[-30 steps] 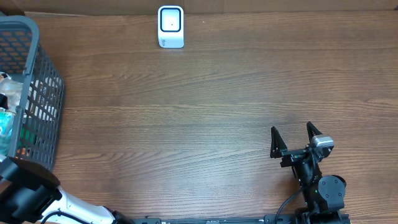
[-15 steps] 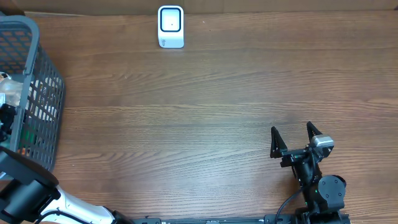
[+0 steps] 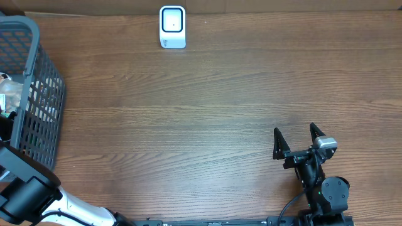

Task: Scan the item barcode
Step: 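Grasp the green-lidded jar in the basket with the left gripper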

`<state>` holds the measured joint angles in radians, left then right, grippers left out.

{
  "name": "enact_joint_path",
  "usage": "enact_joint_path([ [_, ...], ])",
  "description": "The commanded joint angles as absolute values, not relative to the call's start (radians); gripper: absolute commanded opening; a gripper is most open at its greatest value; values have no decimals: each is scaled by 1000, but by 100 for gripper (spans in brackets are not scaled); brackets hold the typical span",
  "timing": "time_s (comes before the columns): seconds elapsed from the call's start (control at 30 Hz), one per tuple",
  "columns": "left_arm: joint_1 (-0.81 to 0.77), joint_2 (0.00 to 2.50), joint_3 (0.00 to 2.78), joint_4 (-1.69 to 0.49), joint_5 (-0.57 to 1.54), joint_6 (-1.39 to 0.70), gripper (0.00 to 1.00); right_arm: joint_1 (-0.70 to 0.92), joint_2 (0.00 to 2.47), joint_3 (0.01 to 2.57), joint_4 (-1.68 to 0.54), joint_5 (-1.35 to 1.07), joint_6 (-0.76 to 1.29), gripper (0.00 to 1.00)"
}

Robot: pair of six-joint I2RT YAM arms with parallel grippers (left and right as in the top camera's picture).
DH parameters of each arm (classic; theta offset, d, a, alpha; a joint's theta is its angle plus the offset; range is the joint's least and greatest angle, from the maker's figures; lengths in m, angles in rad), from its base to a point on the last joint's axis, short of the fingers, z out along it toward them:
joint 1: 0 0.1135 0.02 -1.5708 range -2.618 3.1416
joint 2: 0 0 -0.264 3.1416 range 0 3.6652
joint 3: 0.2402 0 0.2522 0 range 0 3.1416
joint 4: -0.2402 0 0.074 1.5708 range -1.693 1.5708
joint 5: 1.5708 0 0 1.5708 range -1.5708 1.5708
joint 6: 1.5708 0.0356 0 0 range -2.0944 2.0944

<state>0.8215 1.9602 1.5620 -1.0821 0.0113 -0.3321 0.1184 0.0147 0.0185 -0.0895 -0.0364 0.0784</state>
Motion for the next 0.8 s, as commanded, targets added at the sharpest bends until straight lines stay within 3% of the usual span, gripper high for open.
enact_joint_path([
  [0.0,817,1969,1552,-1069,15,-313,84,116,3,8,-83,-27,81,100],
  [0.23,817,1969,1505,-1030,15,-313,79,116,3,8,-83,-27,81,100],
  [0.57,820,1969,1506,-1023,23,-314,49,116,3,8,-83,-27,81,100],
  [0.67,817,1969,1531,-1040,27,-314,44,116,3,8,-83,-27,81,100],
  [0.77,818,1969,1593,-1093,28,-314,45,116,3,8,-83,-27,81,100],
])
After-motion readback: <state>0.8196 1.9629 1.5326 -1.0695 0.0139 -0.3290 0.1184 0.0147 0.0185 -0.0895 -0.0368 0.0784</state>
